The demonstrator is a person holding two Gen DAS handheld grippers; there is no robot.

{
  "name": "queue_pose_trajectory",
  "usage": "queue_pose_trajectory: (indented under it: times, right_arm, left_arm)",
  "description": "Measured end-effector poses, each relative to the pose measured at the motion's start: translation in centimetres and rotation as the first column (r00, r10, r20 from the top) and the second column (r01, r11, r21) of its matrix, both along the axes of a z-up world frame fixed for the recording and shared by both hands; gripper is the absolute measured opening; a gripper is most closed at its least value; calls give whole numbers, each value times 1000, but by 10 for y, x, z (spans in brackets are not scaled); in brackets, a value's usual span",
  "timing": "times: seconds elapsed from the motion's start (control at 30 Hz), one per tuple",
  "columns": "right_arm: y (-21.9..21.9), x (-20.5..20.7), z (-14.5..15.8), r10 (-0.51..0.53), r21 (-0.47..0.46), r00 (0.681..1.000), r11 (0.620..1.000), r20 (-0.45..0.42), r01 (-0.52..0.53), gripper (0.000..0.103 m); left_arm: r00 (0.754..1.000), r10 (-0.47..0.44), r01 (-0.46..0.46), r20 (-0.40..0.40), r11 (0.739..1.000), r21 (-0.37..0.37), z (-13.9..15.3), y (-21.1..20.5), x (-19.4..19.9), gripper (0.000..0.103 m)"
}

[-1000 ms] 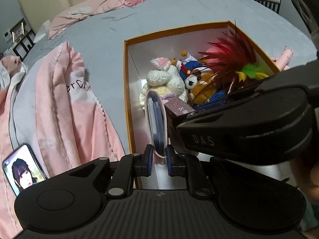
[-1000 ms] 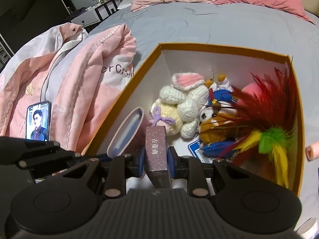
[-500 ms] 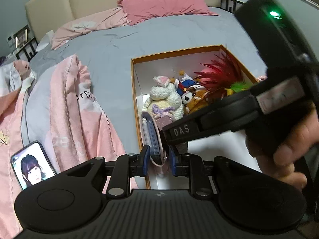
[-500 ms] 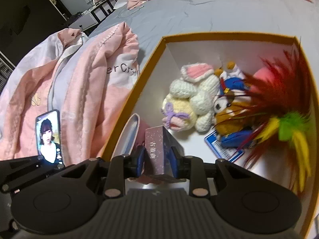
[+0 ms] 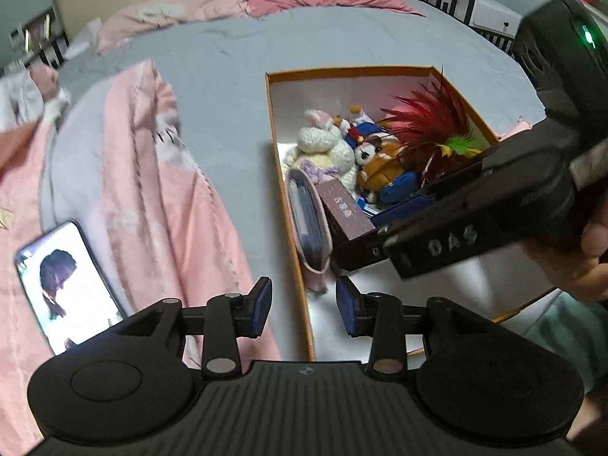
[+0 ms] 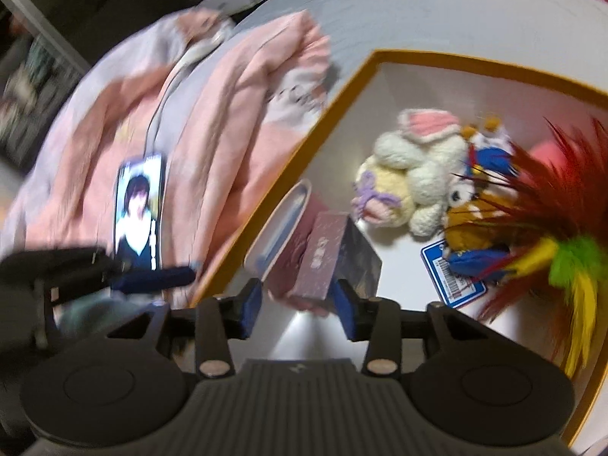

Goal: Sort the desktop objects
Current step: 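Open both tools to release the wallet and card box inside the box, then move both tools back toward the black box and white tube on the bed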

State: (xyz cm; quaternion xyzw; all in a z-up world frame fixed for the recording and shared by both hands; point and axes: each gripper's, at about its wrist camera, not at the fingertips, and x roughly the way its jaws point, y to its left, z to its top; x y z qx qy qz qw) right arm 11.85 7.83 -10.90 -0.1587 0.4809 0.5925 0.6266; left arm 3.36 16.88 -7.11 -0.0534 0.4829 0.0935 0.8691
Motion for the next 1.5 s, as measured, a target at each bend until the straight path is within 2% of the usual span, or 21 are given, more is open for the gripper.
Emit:
queue_pose_trajectory:
  times: [0.1,0.23,0.33,0.5,0.77,0.93,1.2,1.37,1.5]
  right_arm:
    - [5,-8,-5,58,-40,994,998,90,-54,48]
    - [14,-16,-14,112,-57,987,993,119,-106,48]
    - [19,-20,-16,125,-52,983,991,137,-119,46]
    - [24,-18,-18,107,-37,980,994,169,-103,44]
    - [25,-21,-17,110,-40,971,994,214,-103,45]
    - [21,-20,-13,97,-28,974,995,203,-93,47]
    - [-2,-22,8,57,5,968,998,243,-60,51]
    - [-40,-19,31,-10,84,961,996,275,-13,51]
    - [-91,-9,49,-128,194,952,978,279,75,51]
  left_arm:
    - [1000,-17,17,-12,1000,-19,-4,-2,0,43]
    - [999,-23,23,-46,1000,1,-9,-5,0,35]
    - [998,-45,45,-54,999,-16,-9,-6,-2,27]
    - [995,-64,66,-74,997,31,-12,-13,3,27]
    - [996,-61,63,-70,998,23,-10,-13,0,28]
    - [998,-36,37,-42,999,30,-3,-15,-6,28]
    - [998,-19,14,52,995,97,24,-38,-16,28]
    - [988,-53,37,142,992,118,42,-59,-16,28]
    - [972,-106,90,211,992,84,48,-78,-11,28]
